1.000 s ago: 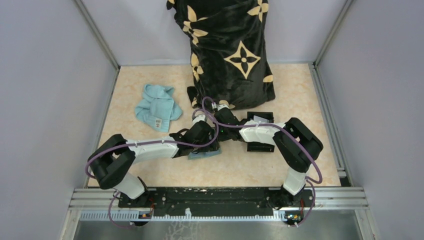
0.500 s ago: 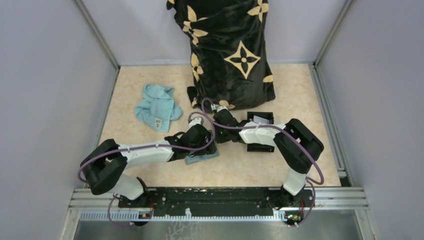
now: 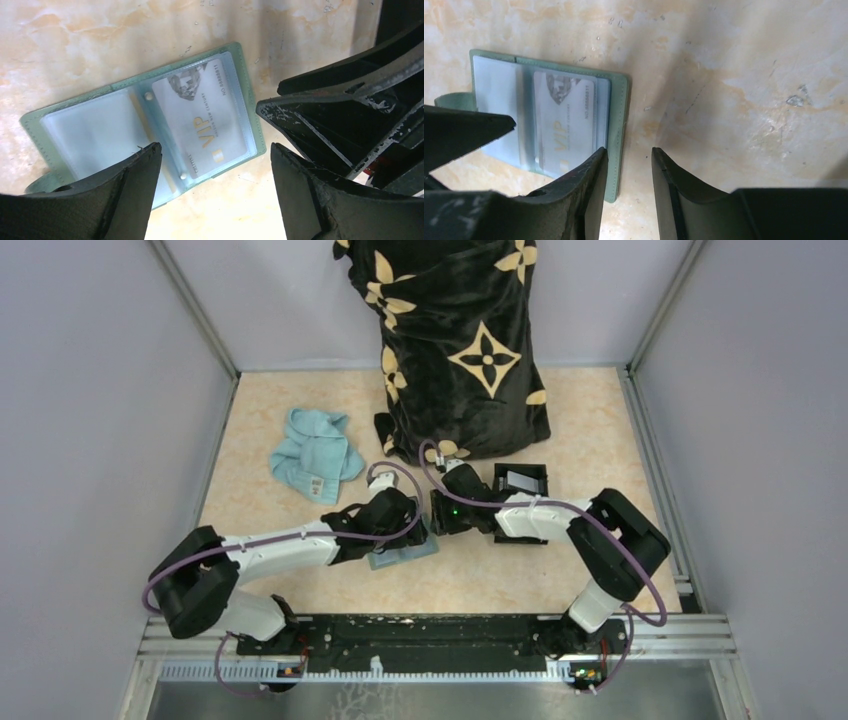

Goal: Put the credit cards into the card holder
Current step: Close the card holder at the center of the board.

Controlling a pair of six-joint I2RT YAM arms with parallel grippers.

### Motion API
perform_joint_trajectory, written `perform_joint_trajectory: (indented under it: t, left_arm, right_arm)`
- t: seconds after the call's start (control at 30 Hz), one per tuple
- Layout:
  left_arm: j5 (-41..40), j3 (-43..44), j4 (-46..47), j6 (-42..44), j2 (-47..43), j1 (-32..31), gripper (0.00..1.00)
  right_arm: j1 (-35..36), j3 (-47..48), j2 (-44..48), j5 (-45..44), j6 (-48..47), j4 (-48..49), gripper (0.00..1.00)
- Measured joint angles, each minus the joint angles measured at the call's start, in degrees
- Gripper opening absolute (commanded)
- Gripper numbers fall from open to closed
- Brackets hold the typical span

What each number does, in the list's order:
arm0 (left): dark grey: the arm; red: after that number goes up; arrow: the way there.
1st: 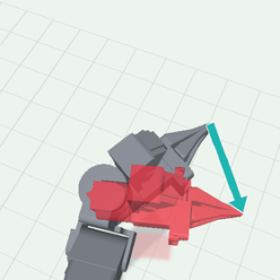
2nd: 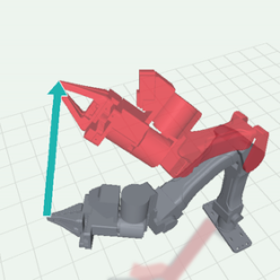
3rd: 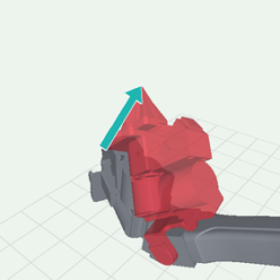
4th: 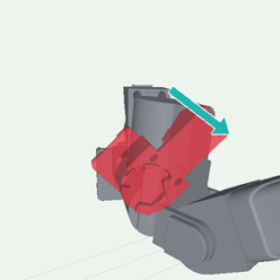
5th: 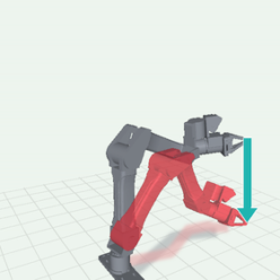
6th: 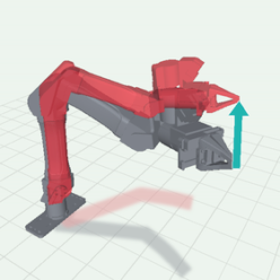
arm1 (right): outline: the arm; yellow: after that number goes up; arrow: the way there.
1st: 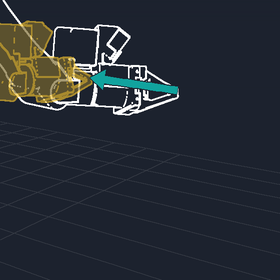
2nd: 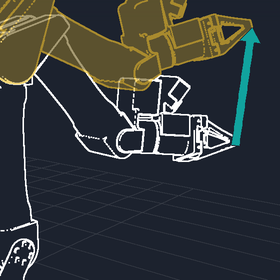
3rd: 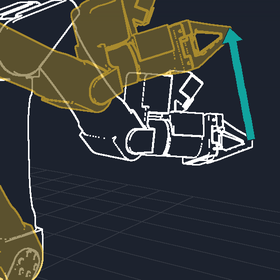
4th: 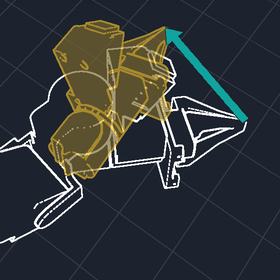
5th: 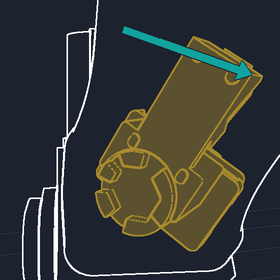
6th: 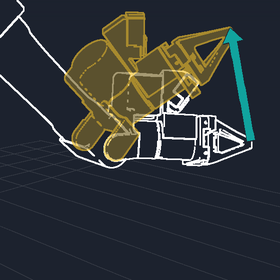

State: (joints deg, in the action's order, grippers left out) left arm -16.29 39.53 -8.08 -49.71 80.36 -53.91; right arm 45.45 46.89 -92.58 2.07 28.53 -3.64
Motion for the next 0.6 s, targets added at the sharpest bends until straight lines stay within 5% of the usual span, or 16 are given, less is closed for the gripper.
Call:
perform_joint_trajectory:
  t: [0.2, 0.6]
  left_arm:
    - [-2.62, -0.52, -4.94, -1.86, -4.17, 0.00, 0.86]
    - [-6.43, -6.16, -13.73, -6.38, -10.84, 0.00, 0.86]
  right_arm:
    - [-1.79, -4.20, 1.36, 4.98, 1.60, 4.96, 0.51]
    - [-4.00, -7.91, 1.09, 12.55, 4.22, 14.05, 0.54]
